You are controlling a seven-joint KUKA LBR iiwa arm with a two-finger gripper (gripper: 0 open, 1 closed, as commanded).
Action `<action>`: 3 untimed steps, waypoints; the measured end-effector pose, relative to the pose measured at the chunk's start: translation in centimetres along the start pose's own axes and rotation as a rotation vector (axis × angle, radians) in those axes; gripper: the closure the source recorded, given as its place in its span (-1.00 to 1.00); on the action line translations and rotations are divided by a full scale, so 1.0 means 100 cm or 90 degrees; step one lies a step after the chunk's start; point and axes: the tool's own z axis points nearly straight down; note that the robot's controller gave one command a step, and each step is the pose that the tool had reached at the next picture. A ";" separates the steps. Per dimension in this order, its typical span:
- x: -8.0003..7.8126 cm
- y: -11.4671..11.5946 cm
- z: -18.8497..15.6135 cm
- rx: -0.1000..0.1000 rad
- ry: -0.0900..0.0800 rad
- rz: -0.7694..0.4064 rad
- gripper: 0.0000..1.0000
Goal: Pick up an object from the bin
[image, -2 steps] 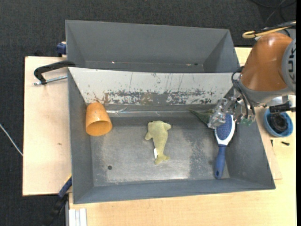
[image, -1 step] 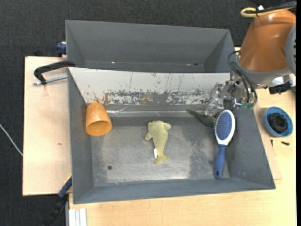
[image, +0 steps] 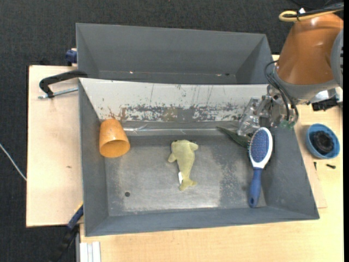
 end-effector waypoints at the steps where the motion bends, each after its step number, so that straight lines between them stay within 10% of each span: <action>1: 0.000 0.000 0.000 0.000 0.000 0.000 1.00; 2: 0.000 0.000 0.000 0.000 0.000 0.000 -1.00; 3: 0.021 0.093 0.129 -0.001 0.009 0.015 -1.00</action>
Offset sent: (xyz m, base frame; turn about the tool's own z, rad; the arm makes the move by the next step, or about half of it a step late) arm 0.0000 0.0000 0.0000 0.0000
